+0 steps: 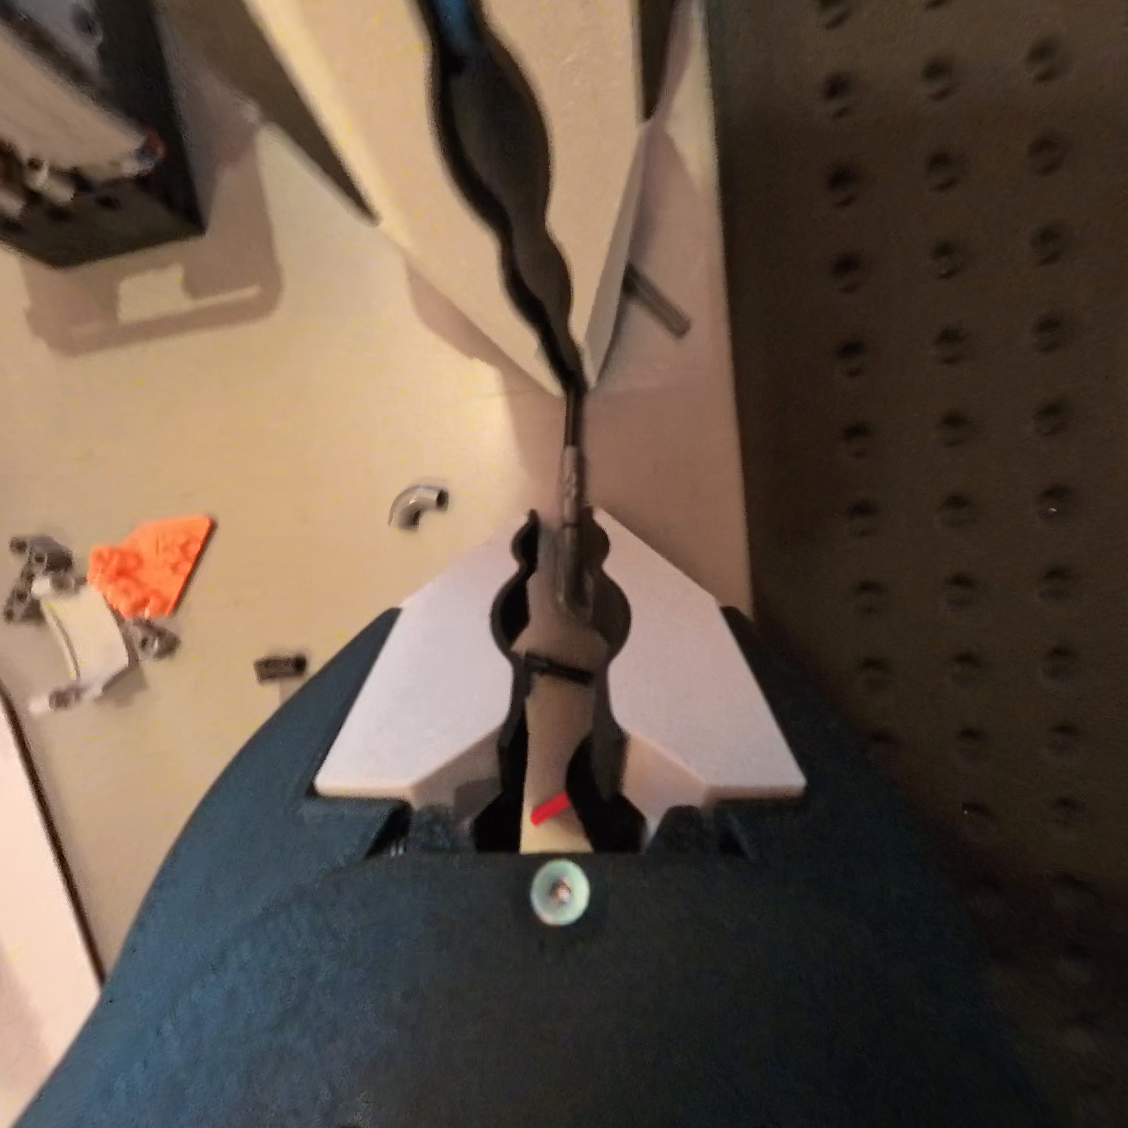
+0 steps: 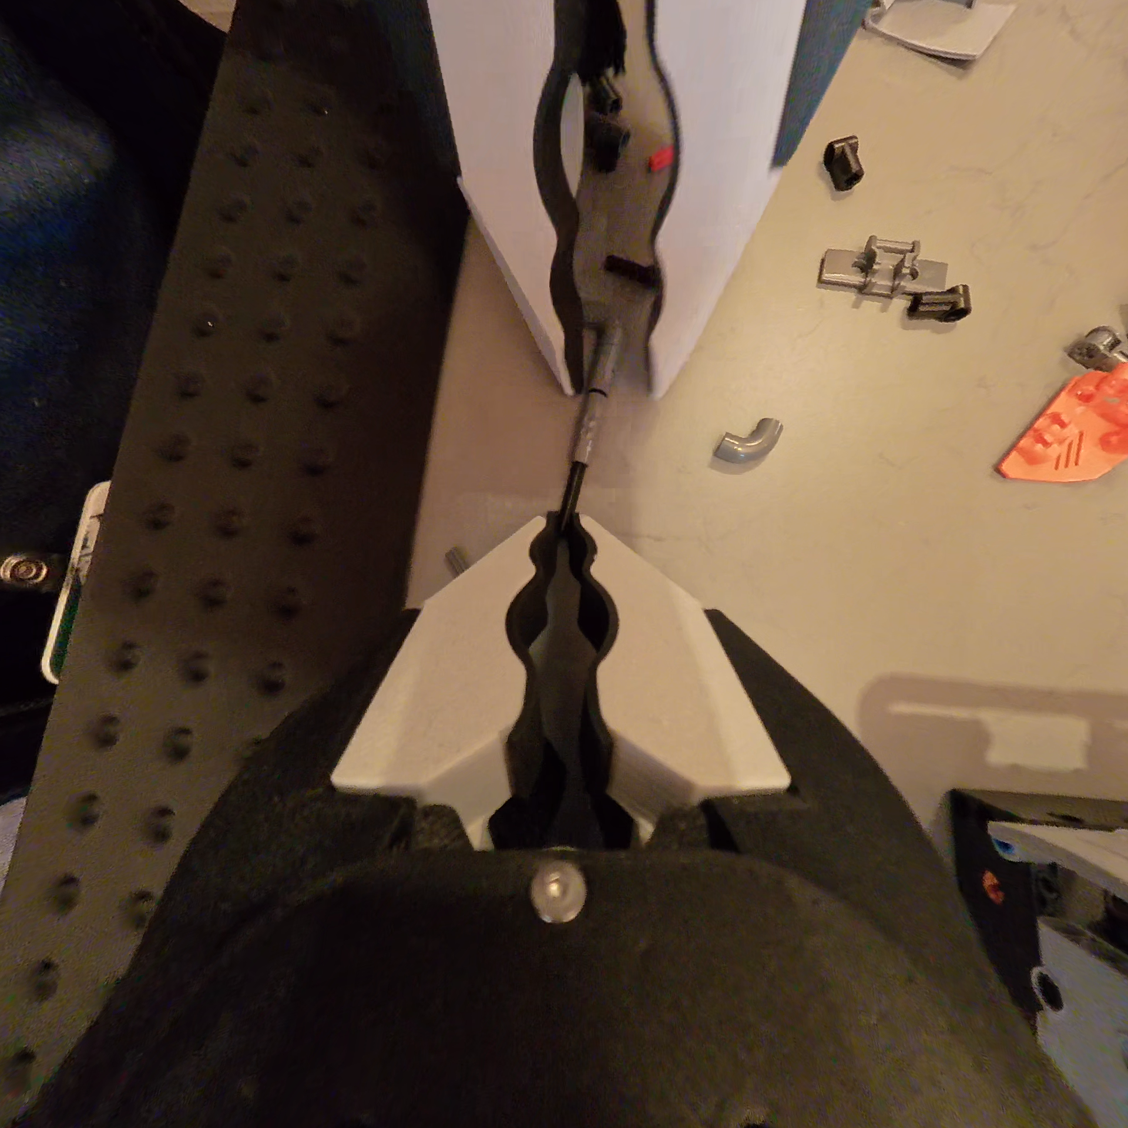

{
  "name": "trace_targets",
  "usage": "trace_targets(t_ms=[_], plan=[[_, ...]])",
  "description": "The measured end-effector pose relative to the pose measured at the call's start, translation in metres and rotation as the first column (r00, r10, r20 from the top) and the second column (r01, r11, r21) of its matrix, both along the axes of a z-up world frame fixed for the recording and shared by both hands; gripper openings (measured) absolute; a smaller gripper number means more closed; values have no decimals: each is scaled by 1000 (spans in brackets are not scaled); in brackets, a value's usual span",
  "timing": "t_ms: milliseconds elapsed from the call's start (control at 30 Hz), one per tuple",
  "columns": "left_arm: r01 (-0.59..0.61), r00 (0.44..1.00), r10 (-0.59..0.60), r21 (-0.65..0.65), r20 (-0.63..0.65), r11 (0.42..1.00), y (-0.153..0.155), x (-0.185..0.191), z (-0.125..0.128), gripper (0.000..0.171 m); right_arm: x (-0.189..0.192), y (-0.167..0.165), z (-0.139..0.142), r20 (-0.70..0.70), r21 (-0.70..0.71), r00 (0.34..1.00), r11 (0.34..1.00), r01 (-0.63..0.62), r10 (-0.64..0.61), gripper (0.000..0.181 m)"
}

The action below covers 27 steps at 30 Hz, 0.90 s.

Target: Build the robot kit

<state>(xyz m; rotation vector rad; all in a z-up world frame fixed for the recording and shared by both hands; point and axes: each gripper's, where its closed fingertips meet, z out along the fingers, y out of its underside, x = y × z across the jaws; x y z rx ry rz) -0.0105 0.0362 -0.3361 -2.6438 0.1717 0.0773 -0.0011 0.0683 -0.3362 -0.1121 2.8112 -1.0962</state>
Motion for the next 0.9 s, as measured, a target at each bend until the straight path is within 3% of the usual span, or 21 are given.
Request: trace_targets(t_ms=[33, 167, 300, 400, 900], plan=[[-42, 999, 42, -4, -15, 999, -6, -4, 2, 21, 0, 0, 0, 0, -2, 1000, 1000, 5, -5, 1], [-206, 975, 203, 23, 85, 978, -27, -4, 11, 22, 0, 0, 0, 3, -6, 1000, 1000, 9, -9, 1], [-264, 952, 260, 2, 163, 965, -27, 5, 4, 7, 0, 0, 0, 24, -11, 999, 1000, 24, -23, 2], [-305, 938, 297, 18, 177, 952, -26, 4, 2, 6, 0, 0, 0, 26, -16, 999, 999, 33, -33, 1], [-295, 949, 282, 85, 143, 952, -9, 8, -1, 4, 0, -2, 0, 19, -32, 999, 999, 39, -39, 0]])
